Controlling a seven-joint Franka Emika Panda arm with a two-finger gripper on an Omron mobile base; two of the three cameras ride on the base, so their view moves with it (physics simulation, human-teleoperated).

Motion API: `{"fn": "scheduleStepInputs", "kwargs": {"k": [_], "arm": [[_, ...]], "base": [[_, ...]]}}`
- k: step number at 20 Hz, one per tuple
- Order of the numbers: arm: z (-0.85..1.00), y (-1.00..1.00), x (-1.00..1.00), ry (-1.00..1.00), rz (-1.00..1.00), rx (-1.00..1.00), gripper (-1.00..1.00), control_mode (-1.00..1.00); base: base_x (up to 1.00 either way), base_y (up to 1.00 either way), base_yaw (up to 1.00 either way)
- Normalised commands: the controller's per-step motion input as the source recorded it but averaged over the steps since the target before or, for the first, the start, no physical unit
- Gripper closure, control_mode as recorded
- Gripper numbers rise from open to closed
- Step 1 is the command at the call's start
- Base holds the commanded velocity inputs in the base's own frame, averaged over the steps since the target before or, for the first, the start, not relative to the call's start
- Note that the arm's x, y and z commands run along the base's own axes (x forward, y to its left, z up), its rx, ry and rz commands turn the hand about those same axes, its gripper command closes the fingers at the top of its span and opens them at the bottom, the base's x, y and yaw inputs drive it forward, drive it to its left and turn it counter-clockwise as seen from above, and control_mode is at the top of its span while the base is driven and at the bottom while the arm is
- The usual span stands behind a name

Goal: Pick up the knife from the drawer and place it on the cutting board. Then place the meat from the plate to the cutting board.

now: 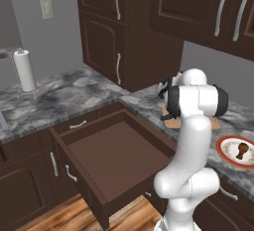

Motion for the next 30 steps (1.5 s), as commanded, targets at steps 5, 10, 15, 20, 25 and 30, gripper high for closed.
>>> {"fn": "scheduleStepInputs", "kwargs": {"k": [5,10,15,20,25,30], "arm": [[0.60,0.00,-0.33,-0.04,0.00,0.00,-1.00,-1.00],[0.30,-0.01,-0.42,-0.01,0.00,0.00,-1.00,-1.00],[0.02,-0.02,-0.48,0.00,0.00,0.00,-1.00,-1.00],[0.00,-0.08,-0.58,0.00,0.00,-0.01,-1.00,-1.00],[0.00,-0.23,-0.52,0.00,0.00,0.00,-1.00,-1.00],[0.00,-0.40,-0.45,0.01,0.04,0.00,-1.00,-1.00]], "base": [[0.00,0.00,0.00],[0.00,0.00,0.00],[0.00,0.00,0.00],[0.00,0.00,0.00],[0.00,0.00,0.00],[0.00,0.00,0.00]]}}
